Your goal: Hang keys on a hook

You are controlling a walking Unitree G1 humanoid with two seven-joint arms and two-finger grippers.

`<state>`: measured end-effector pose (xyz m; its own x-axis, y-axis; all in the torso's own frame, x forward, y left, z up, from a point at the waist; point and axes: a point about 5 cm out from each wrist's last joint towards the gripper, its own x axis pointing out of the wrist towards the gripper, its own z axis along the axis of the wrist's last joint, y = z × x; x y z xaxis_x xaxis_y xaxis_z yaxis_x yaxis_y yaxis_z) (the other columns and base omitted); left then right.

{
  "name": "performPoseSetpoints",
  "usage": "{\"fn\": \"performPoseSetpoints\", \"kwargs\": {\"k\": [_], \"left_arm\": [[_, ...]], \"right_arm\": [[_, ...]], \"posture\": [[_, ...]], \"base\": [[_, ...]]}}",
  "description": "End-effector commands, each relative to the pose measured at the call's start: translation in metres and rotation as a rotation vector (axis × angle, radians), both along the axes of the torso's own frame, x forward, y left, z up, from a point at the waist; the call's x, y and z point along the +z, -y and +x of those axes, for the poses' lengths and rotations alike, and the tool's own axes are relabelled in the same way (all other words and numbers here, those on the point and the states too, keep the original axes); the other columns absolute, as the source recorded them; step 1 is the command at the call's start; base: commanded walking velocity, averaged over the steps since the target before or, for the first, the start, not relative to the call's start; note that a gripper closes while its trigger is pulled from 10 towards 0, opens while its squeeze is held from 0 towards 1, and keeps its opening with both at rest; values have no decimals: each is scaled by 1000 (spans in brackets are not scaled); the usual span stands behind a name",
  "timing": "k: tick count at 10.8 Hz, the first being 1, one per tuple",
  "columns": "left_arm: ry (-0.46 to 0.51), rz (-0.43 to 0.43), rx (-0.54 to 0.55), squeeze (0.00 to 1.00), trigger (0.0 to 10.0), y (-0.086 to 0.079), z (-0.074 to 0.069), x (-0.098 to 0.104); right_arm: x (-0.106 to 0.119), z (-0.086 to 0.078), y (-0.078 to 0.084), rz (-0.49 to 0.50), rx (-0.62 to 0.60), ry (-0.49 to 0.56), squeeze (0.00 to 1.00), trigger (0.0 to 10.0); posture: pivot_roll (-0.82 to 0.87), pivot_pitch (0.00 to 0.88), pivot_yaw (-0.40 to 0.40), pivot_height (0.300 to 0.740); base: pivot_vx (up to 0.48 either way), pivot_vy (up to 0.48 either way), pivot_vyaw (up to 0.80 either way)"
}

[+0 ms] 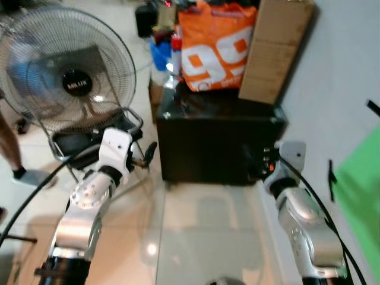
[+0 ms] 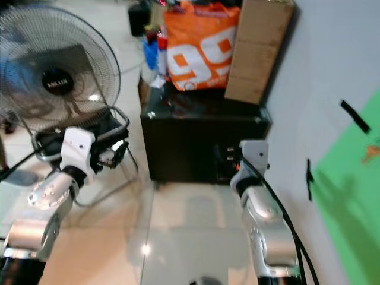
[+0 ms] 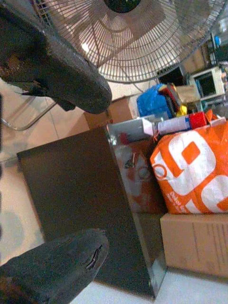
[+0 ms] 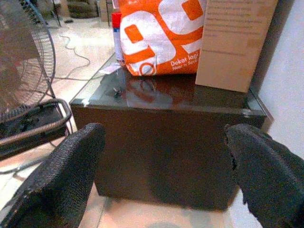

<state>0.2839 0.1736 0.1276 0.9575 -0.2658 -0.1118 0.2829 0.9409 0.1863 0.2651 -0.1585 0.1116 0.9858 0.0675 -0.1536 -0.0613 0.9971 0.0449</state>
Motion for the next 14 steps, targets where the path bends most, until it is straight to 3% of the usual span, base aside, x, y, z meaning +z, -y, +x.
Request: {"fn": "performPoseSetpoints", "kwargs": {"k": [1,14], "left_arm": [[16,3,1,0,10000,1,-1,3],[10,7,-25,0,10000,6,-3,0]], "right_arm": [[4,1,3,-11,-18,17,1000,10000],[1,-5,8,-36,-92,17,1000,10000]], "posture": [[-64,0,-19,740],[-68,0,-16,740]], "base": [[330,0,0],[339,0,0]]}}
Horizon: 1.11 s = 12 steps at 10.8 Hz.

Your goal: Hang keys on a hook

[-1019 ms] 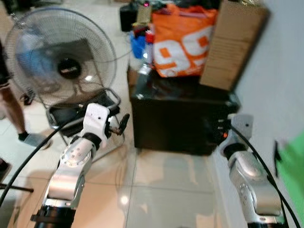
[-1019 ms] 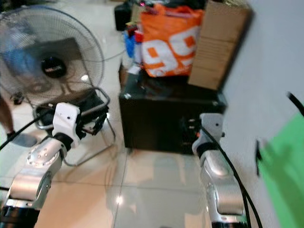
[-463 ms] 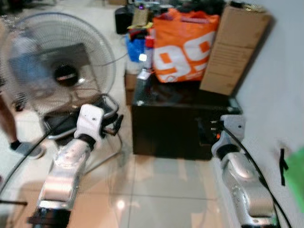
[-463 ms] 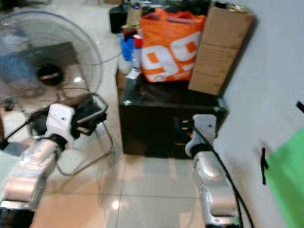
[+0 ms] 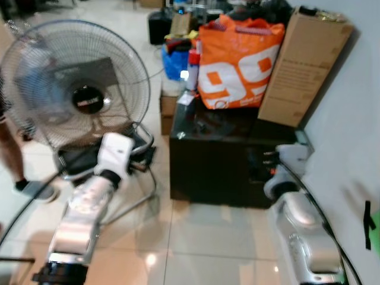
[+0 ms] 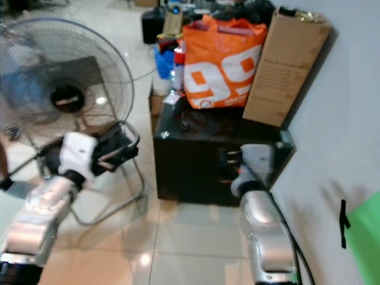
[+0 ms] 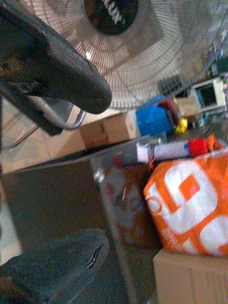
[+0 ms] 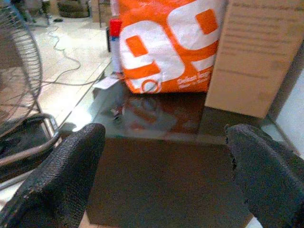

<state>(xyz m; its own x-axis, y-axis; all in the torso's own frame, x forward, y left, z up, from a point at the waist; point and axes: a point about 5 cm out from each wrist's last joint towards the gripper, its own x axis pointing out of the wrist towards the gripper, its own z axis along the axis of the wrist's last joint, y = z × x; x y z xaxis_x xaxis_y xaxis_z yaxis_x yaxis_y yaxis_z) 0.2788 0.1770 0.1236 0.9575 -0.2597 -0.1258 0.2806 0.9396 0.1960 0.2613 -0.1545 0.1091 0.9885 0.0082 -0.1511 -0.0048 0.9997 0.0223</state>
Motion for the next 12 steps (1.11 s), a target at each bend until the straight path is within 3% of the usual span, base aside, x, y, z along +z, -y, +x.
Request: {"fn": "performPoseSetpoints", "kwargs": {"k": [1,12], "left_arm": [[20,-9,-34,0,10000,10,2,4],[21,-30,-55,0,10000,15,3,6]], "right_arm": [[3,-1,12,-15,-37,14,1000,10000],[2,1,9,-19,-27,13,1000,10000]], "posture": [[-68,0,-17,740],[-51,0,-32,740]], "base": [[356,0,0],[312,0,0]]}}
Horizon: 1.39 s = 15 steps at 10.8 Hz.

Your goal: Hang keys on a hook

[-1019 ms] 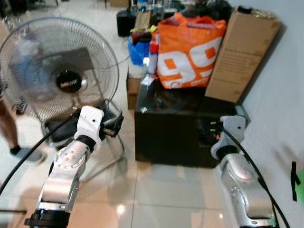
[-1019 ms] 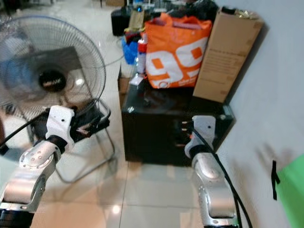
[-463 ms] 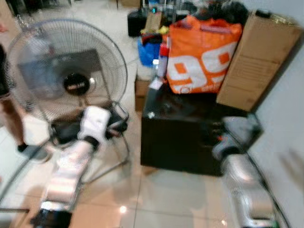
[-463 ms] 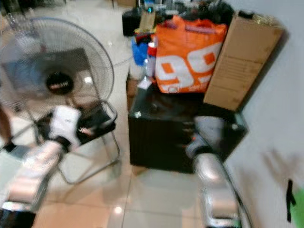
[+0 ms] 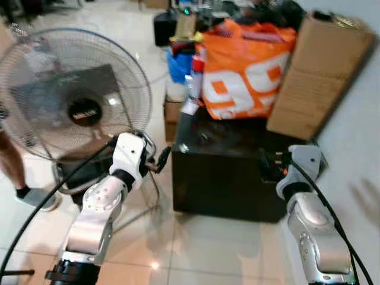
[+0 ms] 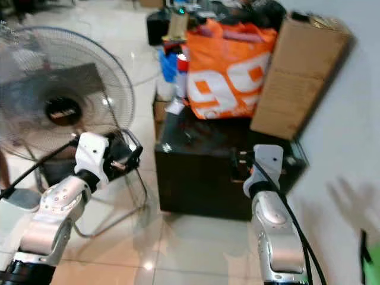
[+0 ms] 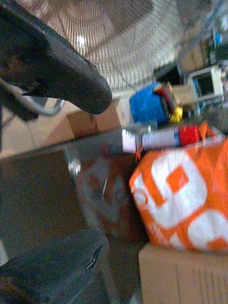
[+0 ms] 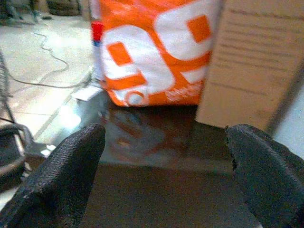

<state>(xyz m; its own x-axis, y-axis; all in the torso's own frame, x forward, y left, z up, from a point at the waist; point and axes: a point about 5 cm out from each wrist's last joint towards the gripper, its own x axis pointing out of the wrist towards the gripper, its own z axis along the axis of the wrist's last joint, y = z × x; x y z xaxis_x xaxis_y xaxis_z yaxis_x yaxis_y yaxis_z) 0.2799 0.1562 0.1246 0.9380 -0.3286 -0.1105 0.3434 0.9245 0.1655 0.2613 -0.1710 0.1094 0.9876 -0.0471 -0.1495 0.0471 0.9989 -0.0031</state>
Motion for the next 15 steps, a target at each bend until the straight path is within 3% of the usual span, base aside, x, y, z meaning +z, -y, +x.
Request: {"fn": "performPoseSetpoints", "kwargs": {"k": [1,4,11,15], "left_arm": [[16,4,15,0,10000,-7,2,5],[10,9,25,0,10000,-15,1,7],[-7,29,14,0,10000,-18,0,4],[3,41,66,0,10000,-27,-5,6]], "right_arm": [[2,1,-9,6,28,11,1000,10000],[0,6,-17,22,33,14,1000,10000],[-7,2,-12,0,5,-15,1000,10000],[-9,16,-10,-33,54,-29,1000,10000]], "posture": [[-48,0,-31,740],[-27,0,-10,740],[-7,0,-40,740],[48,0,-91,740]], "base": [[330,0,0],[330,0,0],[347,0,0],[367,0,0]]}}
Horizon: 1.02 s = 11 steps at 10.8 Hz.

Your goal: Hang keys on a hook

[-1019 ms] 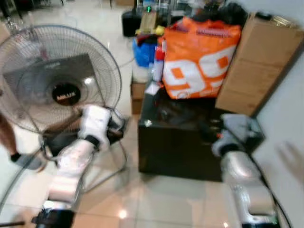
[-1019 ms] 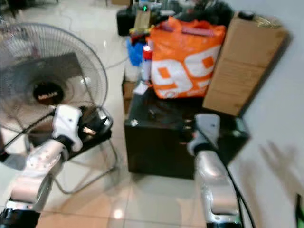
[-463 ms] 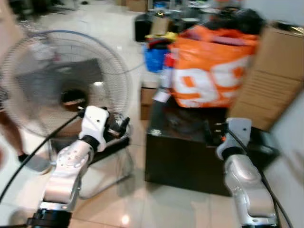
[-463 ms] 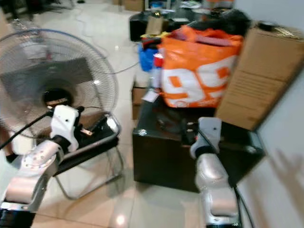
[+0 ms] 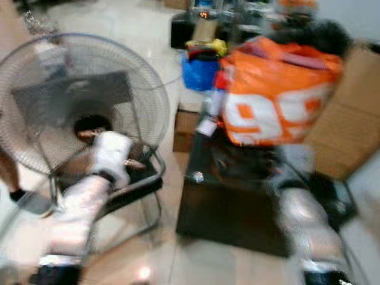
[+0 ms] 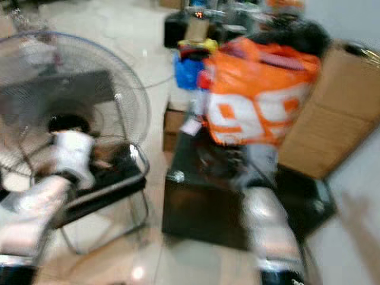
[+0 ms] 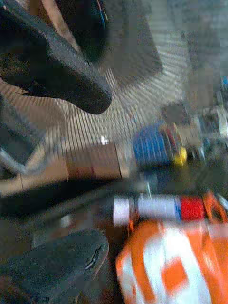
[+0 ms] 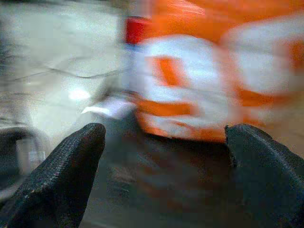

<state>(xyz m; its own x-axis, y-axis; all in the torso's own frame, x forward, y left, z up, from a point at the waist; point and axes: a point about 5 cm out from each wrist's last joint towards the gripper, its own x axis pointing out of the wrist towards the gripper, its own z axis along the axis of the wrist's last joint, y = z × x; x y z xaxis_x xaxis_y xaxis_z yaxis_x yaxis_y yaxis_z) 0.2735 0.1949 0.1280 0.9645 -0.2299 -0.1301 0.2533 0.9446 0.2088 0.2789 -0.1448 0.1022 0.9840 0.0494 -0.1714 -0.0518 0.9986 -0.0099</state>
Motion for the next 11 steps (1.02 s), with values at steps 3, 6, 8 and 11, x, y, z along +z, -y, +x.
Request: {"fn": "performPoseSetpoints", "kwargs": {"k": [3,6,8,11], "left_arm": [[6,-3,-45,0,10000,14,4,3],[0,-3,-54,0,10000,14,5,2],[-4,-3,-51,0,10000,15,3,-1],[7,8,-25,0,10000,15,-1,-4]], "right_arm": [[-2,-3,18,-30,-45,-2,1000,10000],[-4,-5,19,-37,-50,-7,1000,10000],[-5,-4,19,-54,-18,-20,1000,10000],[-6,-4,18,-76,17,-45,1000,10000]], "posture": [[31,0,-69,740],[22,0,-62,740],[27,0,-81,740],[27,0,-117,740]], "base": [[382,0,0],[382,0,0],[384,0,0],[257,0,0]]}}
